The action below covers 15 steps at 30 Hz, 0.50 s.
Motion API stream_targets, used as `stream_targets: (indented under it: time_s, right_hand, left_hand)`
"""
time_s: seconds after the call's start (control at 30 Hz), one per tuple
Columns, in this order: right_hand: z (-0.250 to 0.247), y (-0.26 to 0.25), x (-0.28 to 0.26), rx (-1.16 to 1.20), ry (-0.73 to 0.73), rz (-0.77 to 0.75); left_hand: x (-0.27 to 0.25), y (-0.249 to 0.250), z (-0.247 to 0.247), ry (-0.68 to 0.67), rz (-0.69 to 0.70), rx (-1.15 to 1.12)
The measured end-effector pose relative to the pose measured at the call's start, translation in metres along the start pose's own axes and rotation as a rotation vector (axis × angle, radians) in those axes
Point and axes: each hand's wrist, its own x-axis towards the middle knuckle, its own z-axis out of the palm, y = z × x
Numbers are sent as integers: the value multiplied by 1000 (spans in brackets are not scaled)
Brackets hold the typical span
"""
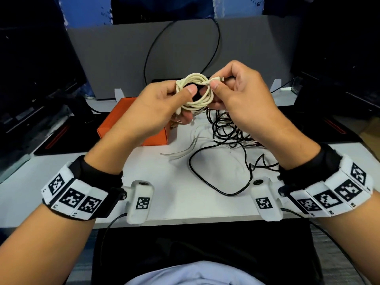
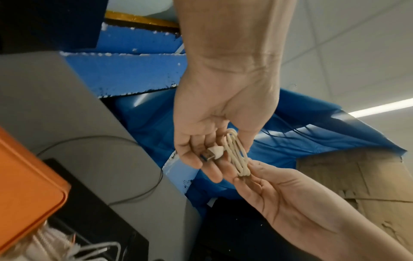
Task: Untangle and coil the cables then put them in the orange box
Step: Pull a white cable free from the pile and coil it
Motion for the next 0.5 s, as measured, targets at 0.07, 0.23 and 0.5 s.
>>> stream_targets:
  time_s: [0.07, 0.23, 0.5]
  right_hand:
    - [-5, 0, 4, -5, -13, 5]
    - [-15, 2, 11, -18, -66, 97]
    - [-17, 19, 14, -28, -192, 200]
  left_hand:
    - [1, 0, -2, 40, 39, 45]
    - [4, -7, 1, -7, 38, 89]
    - [19, -25, -5, 36, -104, -48]
